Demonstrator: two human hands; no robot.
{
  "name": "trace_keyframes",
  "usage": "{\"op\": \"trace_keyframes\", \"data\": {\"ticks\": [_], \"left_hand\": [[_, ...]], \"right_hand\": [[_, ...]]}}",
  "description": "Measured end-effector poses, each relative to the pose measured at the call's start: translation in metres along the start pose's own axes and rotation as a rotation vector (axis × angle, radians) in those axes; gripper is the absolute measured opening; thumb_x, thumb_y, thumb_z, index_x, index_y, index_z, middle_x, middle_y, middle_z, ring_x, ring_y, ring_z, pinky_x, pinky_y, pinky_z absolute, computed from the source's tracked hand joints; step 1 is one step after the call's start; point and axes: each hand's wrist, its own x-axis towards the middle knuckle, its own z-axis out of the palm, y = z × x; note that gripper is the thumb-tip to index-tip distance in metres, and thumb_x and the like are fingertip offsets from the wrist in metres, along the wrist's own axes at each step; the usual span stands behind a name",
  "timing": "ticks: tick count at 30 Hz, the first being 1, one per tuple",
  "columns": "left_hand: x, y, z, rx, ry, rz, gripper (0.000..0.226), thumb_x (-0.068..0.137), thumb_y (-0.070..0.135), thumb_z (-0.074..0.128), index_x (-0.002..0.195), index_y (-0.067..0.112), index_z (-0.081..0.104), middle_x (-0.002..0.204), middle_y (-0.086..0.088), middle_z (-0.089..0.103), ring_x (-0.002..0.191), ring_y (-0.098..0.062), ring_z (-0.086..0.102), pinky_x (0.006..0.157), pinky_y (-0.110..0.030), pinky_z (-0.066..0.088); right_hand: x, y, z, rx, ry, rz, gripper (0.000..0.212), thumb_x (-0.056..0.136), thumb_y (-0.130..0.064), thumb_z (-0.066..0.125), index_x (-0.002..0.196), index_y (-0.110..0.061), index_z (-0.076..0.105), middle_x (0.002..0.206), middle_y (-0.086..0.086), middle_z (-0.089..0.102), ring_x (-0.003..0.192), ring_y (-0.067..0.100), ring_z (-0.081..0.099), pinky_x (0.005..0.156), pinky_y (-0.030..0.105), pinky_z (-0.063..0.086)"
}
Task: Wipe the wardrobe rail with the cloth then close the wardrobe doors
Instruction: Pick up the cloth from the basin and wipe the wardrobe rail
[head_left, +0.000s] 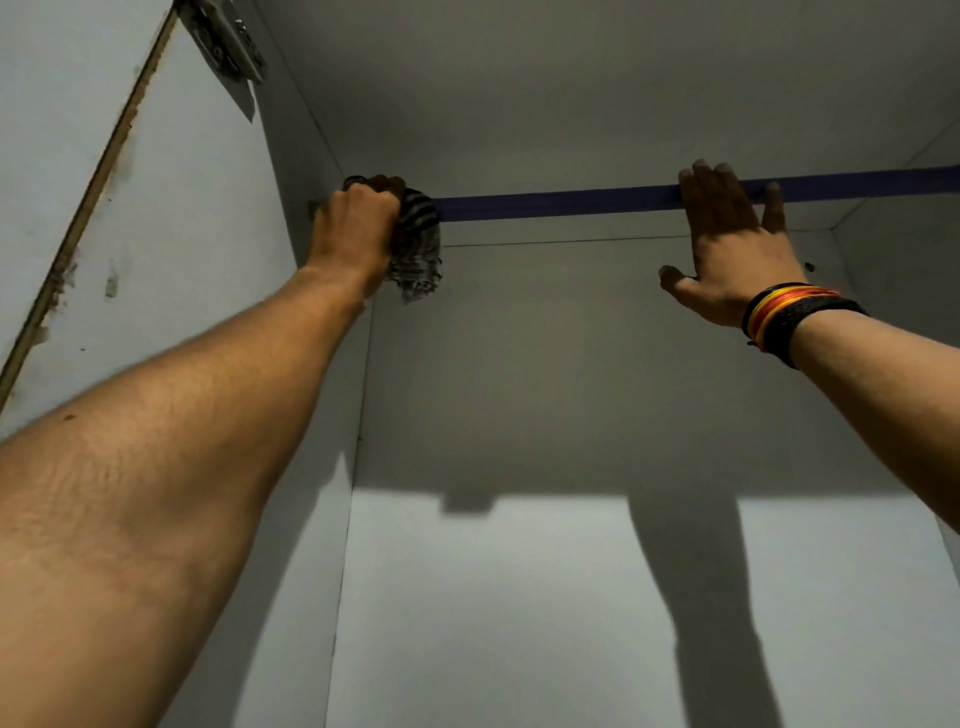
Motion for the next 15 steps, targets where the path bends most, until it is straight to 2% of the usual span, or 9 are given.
{"op": "trace_keyframes", "data": {"ticks": [3, 7, 11, 13, 15], "left_hand": [[-0.003, 0.009, -0.001, -0.022, 0.019, -0.088, 0.027, 0.092, 0.001, 0.068, 0.118, 0.001, 0.062, 0.113, -0.025, 0.065, 0.103, -0.044, 0.065, 0.079, -0.046, 0.055], [-0.005, 0.012, 0.002, 0.016, -0.011, -0.230, 0.024, 0.094, -0.007, 0.060, 0.117, -0.007, 0.063, 0.116, -0.031, 0.065, 0.106, -0.049, 0.064, 0.084, -0.050, 0.055], [-0.004, 0.023, 0.003, 0.011, -0.025, -0.355, 0.024, 0.093, -0.010, 0.059, 0.117, -0.012, 0.064, 0.116, -0.034, 0.065, 0.107, -0.051, 0.063, 0.083, -0.051, 0.056], [-0.003, 0.036, 0.002, 0.012, -0.016, -0.353, 0.024, 0.093, -0.009, 0.059, 0.116, -0.013, 0.066, 0.114, -0.034, 0.066, 0.105, -0.051, 0.064, 0.081, -0.052, 0.057], [0.000, 0.060, -0.001, 0.009, 0.004, -0.247, 0.023, 0.094, -0.007, 0.056, 0.113, -0.012, 0.068, 0.111, -0.033, 0.067, 0.101, -0.051, 0.066, 0.080, -0.053, 0.057]], "right_hand": [[-0.001, 0.003, -0.006, 0.003, -0.031, -0.021, 0.097, 0.099, -0.047, 0.053, 0.161, -0.017, -0.015, 0.170, 0.003, -0.019, 0.157, 0.023, -0.015, 0.126, 0.057, -0.008], [-0.002, 0.007, -0.014, 0.014, -0.052, -0.053, 0.096, 0.099, -0.047, 0.053, 0.162, -0.017, -0.013, 0.171, 0.003, -0.015, 0.158, 0.022, -0.012, 0.126, 0.058, -0.006], [-0.006, 0.014, -0.018, 0.024, -0.063, -0.087, 0.097, 0.098, -0.046, 0.054, 0.162, -0.016, -0.012, 0.171, 0.003, -0.013, 0.159, 0.022, -0.010, 0.126, 0.059, -0.001], [-0.007, 0.014, -0.021, 0.043, -0.082, -0.090, 0.095, 0.099, -0.046, 0.053, 0.162, -0.015, -0.012, 0.171, 0.004, -0.014, 0.159, 0.023, -0.009, 0.126, 0.059, 0.000], [-0.010, 0.014, -0.022, 0.095, -0.074, -0.069, 0.092, 0.100, -0.046, 0.051, 0.162, -0.013, -0.008, 0.171, 0.005, -0.012, 0.159, 0.024, -0.008, 0.127, 0.057, 0.000]]}}
